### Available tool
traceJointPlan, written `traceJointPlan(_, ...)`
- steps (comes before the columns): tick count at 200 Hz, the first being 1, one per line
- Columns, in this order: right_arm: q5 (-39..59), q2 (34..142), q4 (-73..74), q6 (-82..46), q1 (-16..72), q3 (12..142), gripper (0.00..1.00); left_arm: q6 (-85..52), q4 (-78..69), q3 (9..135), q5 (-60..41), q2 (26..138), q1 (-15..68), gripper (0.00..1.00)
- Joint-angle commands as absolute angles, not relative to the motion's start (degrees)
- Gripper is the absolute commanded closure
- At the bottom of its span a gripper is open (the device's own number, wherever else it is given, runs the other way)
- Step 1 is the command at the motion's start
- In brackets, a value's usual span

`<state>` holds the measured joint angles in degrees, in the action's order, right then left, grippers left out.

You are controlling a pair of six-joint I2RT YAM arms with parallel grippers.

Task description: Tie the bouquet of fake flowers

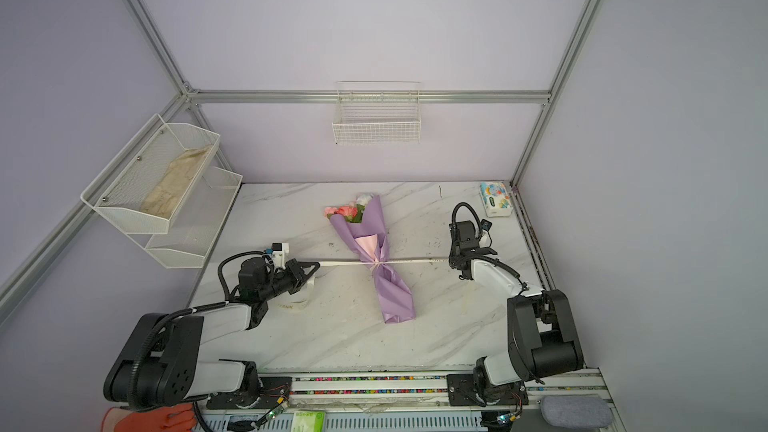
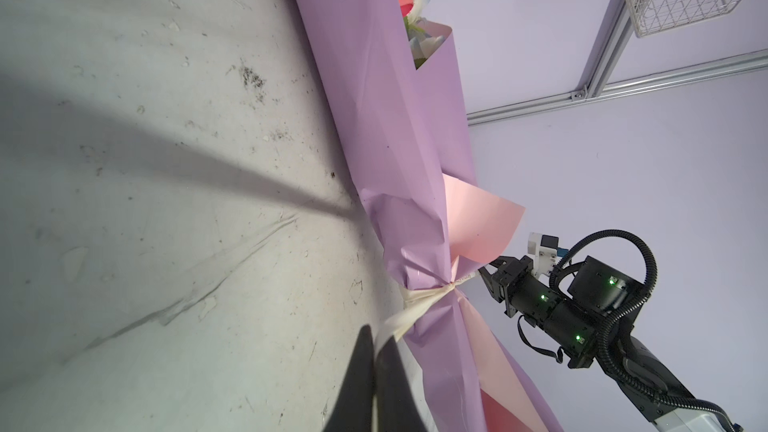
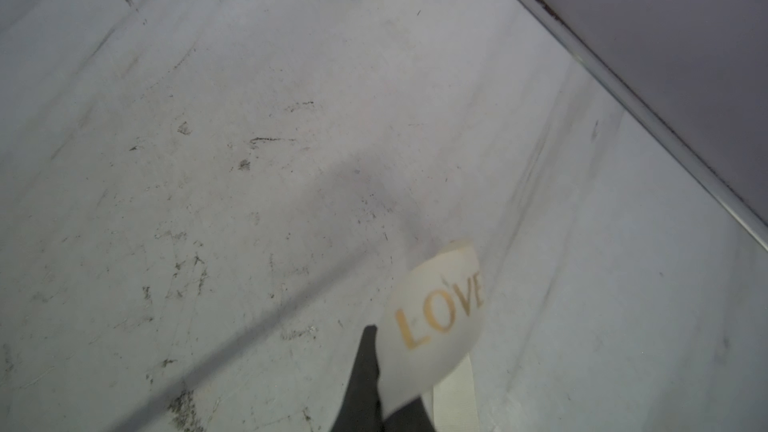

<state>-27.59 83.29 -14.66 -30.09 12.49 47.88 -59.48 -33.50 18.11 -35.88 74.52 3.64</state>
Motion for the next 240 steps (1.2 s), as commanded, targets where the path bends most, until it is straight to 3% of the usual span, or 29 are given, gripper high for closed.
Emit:
traceJointPlan(1, -44.7, 82.0, -16.9, -27.5, 12.4, 48.6, 1.00, -57.4, -28.1, 19.9, -25.0, 72.4, -0.5, 1.00)
traceJointPlan(20, -39.5, 80.2, -12.6, -24.9, 15.3, 47.5, 1.00, -53.2, -26.0, 21.8, -27.3, 72.1, 0.1, 1.00)
traceJointPlan(56, -12.7, 74.0, -3.3, -21.7, 15.8, 45.8, 1.00, -43.8, -23.0, 25.3, -35.6, 73.5, 1.4, 1.00)
traceJointPlan(88, 2.2, 75.2, -1.7, -20.3, 15.8, 47.6, 1.00, -35.1, -15.6, 29.8, -38.9, 74.2, 4.6, 1.00)
traceJointPlan(134, 3.8, 78.0, -3.5, -19.9, 15.8, 48.5, 1.00, -23.0, 1.6, 39.0, -32.3, 75.8, 12.1, 0.97)
traceJointPlan(151, 2.6, 78.4, -4.7, -20.6, 15.9, 49.2, 0.87, -22.7, 3.3, 39.9, -31.3, 76.9, 12.6, 0.89)
traceJointPlan(168, -3.5, 81.2, -9.3, -24.7, 15.7, 51.0, 0.78, -21.9, 4.9, 40.3, -29.5, 76.9, 13.0, 0.88)
traceJointPlan(181, -3.5, 81.6, -10.0, -25.1, 15.2, 50.9, 0.81, -21.2, 5.6, 40.0, -28.6, 76.0, 13.3, 0.88)
traceJointPlan(199, 1.3, 81.2, -7.5, -24.2, 14.8, 49.9, 1.00, -19.3, 7.0, 40.1, -28.4, 74.8, 13.6, 0.93)
traceJointPlan(225, 5.4, 80.6, -5.3, -25.3, 14.8, 49.9, 1.00, -16.7, 8.6, 41.0, -31.0, 74.4, 13.9, 0.96)
traceJointPlan(240, 7.5, 80.5, -4.0, -25.5, 14.8, 50.2, 1.00, -15.4, 11.9, 42.3, -29.1, 74.8, 14.1, 0.90)
